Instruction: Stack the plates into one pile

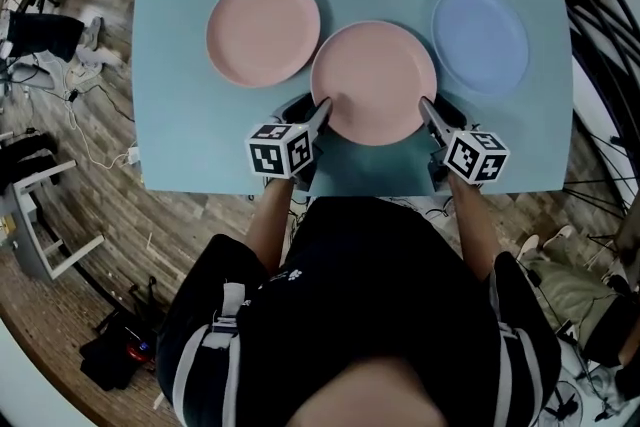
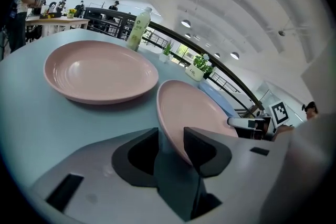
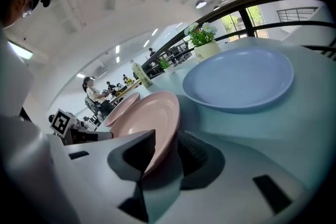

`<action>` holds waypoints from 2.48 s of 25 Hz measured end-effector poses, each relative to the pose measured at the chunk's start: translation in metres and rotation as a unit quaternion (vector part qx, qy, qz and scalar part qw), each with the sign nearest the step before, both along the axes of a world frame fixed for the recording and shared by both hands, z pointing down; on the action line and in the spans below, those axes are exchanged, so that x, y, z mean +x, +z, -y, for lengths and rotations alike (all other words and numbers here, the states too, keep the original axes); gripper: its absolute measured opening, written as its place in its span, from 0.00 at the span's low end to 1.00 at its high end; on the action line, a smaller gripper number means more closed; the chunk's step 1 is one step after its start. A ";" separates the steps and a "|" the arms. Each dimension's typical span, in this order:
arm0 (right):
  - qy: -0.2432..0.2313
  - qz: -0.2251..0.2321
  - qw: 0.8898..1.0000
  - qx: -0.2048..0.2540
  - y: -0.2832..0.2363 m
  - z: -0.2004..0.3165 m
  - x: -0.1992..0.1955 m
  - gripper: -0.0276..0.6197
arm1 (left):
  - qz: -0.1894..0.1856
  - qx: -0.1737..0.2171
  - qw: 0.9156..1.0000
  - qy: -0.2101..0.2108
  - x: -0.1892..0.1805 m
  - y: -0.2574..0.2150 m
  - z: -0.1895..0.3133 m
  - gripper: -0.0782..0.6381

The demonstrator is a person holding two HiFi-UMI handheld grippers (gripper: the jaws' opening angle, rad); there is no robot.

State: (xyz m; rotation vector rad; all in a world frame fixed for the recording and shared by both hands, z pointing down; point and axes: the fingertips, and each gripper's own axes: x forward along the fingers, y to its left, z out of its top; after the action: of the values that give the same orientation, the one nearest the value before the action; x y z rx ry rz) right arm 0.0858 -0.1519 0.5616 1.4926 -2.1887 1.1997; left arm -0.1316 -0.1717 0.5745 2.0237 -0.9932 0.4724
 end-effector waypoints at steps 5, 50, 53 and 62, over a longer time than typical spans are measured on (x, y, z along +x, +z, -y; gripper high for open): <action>0.023 0.017 1.000 -0.001 -0.001 -0.001 -0.001 0.24 | 0.021 0.009 0.999 0.031 0.008 -0.003 -0.004 0.31; 0.061 0.071 0.993 0.066 -0.060 0.044 0.128 0.23 | -0.030 0.043 0.998 -0.020 0.135 -0.059 0.044 0.31; 0.058 0.077 0.993 0.066 -0.062 0.044 0.148 0.23 | -0.046 0.033 0.998 -0.038 0.154 -0.060 0.046 0.31; 0.067 0.099 0.990 0.073 -0.057 0.053 0.201 0.22 | -0.027 0.045 0.998 -0.034 0.206 -0.063 0.059 0.31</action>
State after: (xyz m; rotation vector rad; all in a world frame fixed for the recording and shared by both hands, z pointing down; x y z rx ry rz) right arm 0.2871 -0.2051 0.5051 1.6674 -2.3836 1.3041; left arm 0.0745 -0.2307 0.5114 2.0635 -1.0632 0.3413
